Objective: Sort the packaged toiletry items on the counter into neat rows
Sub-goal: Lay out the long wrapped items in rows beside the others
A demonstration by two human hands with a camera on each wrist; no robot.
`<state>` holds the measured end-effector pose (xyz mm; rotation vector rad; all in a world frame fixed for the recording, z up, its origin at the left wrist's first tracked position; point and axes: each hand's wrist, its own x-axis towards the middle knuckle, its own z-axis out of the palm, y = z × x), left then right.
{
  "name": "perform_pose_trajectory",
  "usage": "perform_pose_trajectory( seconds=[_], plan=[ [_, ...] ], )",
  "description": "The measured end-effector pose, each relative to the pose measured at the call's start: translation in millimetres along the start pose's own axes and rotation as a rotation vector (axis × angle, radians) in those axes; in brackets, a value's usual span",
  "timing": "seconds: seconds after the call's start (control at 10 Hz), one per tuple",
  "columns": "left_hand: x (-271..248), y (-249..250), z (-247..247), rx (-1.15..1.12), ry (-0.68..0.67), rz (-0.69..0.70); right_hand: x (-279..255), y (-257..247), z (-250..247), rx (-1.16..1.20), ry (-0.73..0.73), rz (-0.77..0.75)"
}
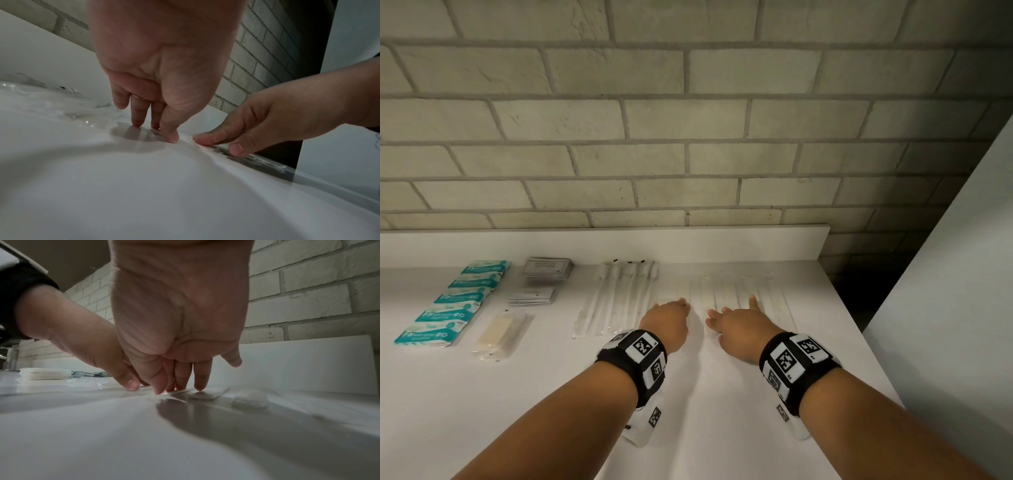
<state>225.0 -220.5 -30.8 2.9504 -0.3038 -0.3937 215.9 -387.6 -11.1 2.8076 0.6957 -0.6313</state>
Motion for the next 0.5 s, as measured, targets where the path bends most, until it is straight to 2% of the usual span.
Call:
perform_pose_trajectory(
  seconds=[0.2, 0.3, 0.5],
  plan=[
    [-2, -2, 1, -0.054, 0.028, 0.008, -5, -2, -3, -0.028, -0.011, 0.005],
    [-7, -3, 1, -0.069, 0.072, 0.025, -11, 0, -2, 0.001, 0.061, -0.004],
    [-44, 0, -5, -0.129, 0.177, 0.074, -57, -8, 1, 0.281, 0.230, 0.008]
  ],
)
